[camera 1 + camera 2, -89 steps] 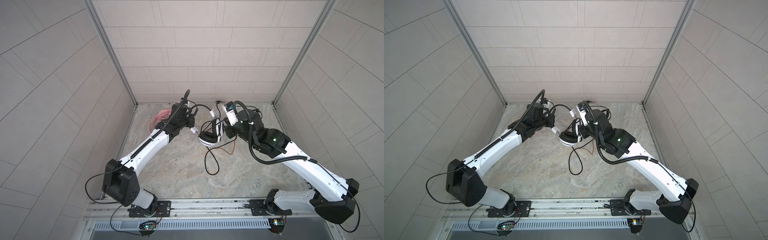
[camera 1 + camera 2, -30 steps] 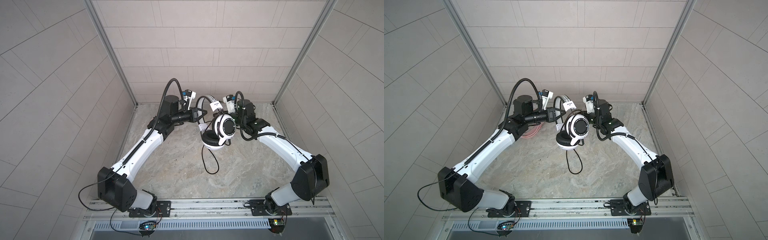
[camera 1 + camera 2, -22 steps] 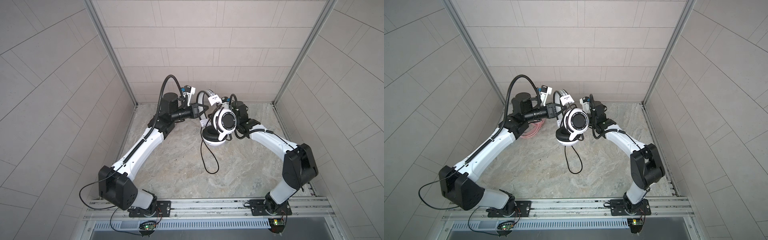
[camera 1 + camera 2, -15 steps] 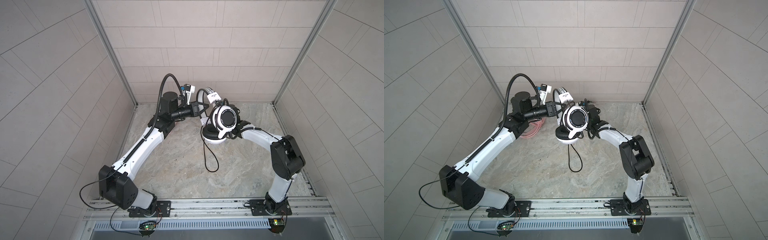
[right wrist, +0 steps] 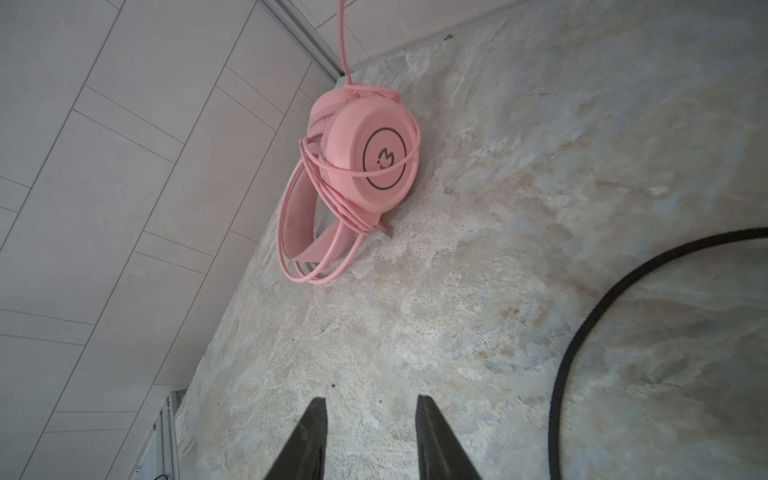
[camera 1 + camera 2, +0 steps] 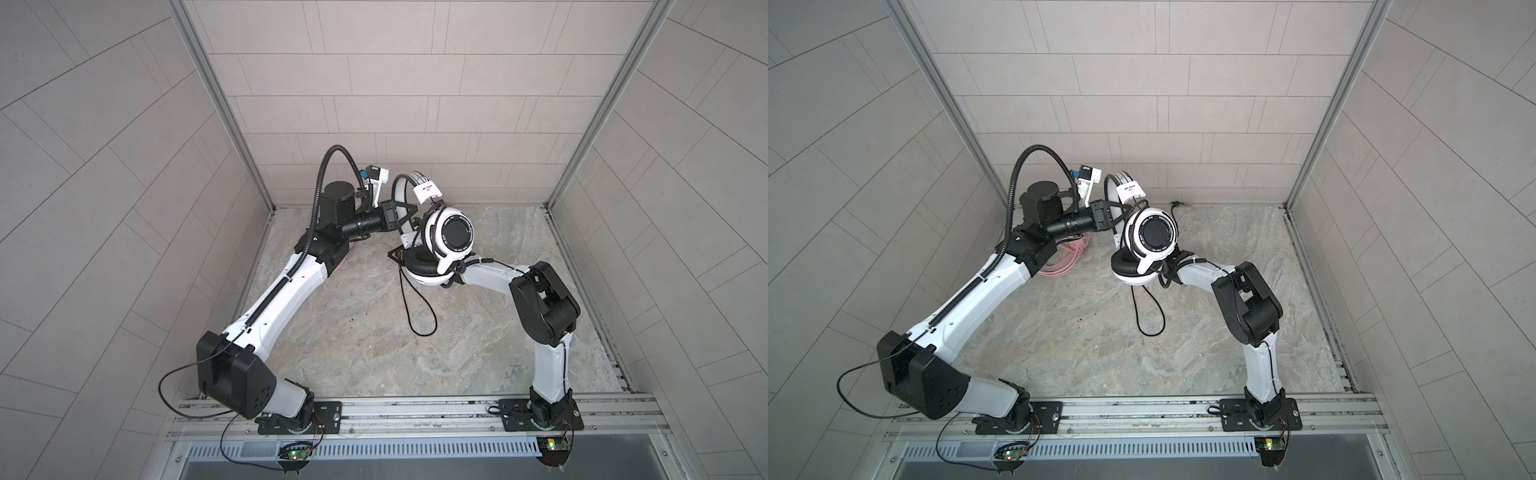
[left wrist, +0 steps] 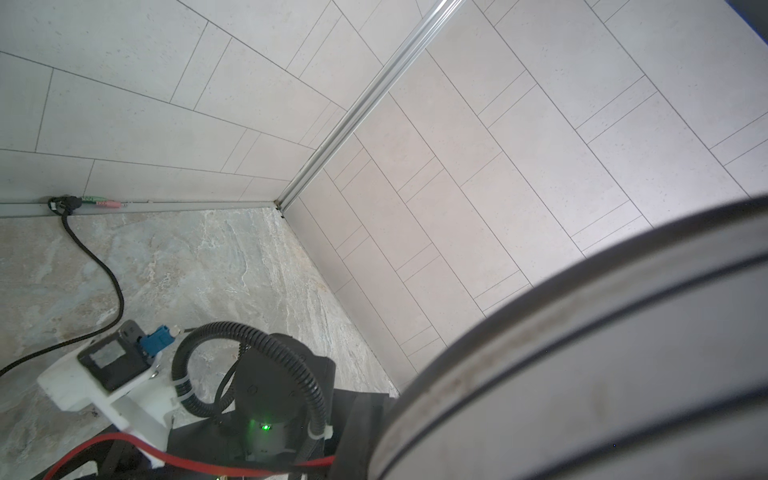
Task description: Wrap the headphones
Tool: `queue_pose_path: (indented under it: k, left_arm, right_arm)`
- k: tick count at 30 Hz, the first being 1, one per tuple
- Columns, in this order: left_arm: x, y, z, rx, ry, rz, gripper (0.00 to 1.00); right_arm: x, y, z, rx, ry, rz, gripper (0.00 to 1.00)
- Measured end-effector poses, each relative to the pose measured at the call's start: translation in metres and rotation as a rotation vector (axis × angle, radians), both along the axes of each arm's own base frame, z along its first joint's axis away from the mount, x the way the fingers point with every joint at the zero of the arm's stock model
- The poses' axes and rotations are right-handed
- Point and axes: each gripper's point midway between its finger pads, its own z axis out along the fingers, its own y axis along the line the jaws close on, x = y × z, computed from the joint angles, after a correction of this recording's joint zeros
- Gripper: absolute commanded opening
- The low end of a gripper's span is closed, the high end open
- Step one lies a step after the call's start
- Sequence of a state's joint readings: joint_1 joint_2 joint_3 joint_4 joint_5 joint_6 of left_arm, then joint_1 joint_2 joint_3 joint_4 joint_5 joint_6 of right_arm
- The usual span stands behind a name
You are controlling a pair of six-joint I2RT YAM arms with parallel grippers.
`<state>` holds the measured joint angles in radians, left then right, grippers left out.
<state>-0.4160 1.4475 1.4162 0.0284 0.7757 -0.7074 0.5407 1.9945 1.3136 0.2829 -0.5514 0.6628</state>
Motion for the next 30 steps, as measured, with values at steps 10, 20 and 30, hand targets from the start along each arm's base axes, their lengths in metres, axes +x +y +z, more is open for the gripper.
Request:
queue_pose_path:
  k: [10,20,30]
  left_arm:
    - [0.014,0.016,0.017,0.001,-0.013,0.093,0.00]
    - [0.059,0.069,-0.008,0.054,0.101,0.454,0.00]
    - [0.078,0.140,-0.041,0.103,0.142,0.871,0.00]
  right_arm:
    - [-0.023,0.014,-0.054,-0.066,0.079,0.037,0.25]
    - [-0.057,-0.003,-0.102,-0.114,0.173,0.035,0.07]
    - [-0.111,-0.014,-0.104,-0.225,0.173,0.079,0.06]
